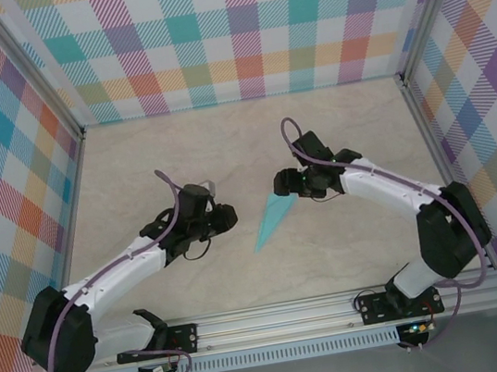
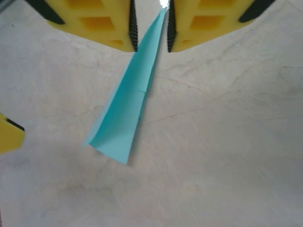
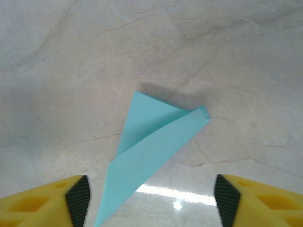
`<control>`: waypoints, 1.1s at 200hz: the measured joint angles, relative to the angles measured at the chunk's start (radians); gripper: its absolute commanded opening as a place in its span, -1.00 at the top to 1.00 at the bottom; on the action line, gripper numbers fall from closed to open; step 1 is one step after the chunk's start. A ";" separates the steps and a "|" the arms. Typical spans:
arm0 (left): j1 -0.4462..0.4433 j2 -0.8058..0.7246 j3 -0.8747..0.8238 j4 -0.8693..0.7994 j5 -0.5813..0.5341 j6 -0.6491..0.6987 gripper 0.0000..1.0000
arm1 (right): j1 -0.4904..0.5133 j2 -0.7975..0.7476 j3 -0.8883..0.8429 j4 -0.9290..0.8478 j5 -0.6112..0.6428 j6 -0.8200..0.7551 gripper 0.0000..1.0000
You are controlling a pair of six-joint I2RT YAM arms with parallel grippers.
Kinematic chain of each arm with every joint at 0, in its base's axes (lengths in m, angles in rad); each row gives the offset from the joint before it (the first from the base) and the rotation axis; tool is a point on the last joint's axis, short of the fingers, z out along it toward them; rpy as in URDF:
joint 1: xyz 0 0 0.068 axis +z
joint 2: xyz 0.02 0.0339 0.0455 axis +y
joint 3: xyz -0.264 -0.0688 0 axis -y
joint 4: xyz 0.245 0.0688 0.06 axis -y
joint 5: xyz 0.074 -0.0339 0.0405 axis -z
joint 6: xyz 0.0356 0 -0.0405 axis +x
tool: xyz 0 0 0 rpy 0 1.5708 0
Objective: Fold a paper plane with a square sheet of paper (fold left side to right side)
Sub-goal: Pick up the paper plane at the center of the table.
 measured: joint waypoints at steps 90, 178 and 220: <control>0.000 -0.054 0.004 -0.042 -0.181 0.021 -0.24 | 0.275 0.196 0.097 -0.086 0.153 0.257 -0.87; 0.001 -0.150 -0.013 -0.091 -0.219 0.030 -0.27 | 0.292 0.331 0.159 -0.126 0.205 0.323 0.51; 0.001 -0.159 -0.013 -0.108 -0.233 0.030 -0.27 | 0.292 0.297 0.134 -0.101 0.196 0.271 1.00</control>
